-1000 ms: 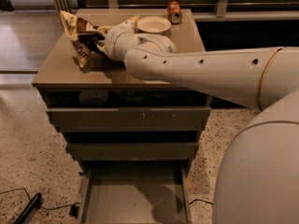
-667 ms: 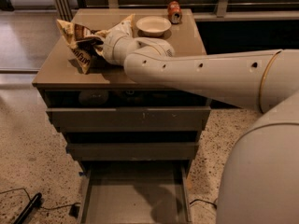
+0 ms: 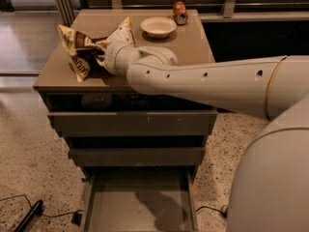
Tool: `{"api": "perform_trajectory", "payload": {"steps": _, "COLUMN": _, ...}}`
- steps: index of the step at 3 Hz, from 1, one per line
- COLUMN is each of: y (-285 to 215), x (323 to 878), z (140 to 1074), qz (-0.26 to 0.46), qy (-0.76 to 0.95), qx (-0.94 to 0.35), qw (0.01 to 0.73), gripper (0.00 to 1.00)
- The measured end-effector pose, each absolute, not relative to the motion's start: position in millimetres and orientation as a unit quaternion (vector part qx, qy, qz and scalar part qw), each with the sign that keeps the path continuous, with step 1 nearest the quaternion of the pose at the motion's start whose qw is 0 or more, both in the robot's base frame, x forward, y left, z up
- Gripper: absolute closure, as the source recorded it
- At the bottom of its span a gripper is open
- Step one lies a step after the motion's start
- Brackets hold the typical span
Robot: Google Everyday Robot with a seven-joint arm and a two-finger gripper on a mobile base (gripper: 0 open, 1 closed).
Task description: Pick brown chip bag from bottom drawer and place on counter
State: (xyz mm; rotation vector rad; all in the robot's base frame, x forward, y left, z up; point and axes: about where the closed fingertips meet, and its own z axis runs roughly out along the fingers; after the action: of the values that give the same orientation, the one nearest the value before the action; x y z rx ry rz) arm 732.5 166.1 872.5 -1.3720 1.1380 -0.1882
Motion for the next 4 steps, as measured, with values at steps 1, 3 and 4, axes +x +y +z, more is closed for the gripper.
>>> {"api": "perform_trajectory", "payload": {"steps": 1, "y": 168.3, "x": 729.5, "z": 867.7, "qz": -0.076, "qy": 0.496, "qx": -0.599, "qw": 0.624, "gripper": 1.0}}
{"api": "perform_trajectory", "payload": {"steps": 3, "y": 168.7, "x": 729.0, "z": 867.0, "qz": -0.075, "qy": 0.497, "qx": -0.599, "qw": 0.624, "gripper": 0.64}}
{"api": "perform_trajectory", "payload": {"steps": 4, "y": 168.7, "x": 729.0, "z": 867.0, "qz": -0.075, "qy": 0.496, "qx": -0.599, "qw": 0.624, "gripper": 0.41}}
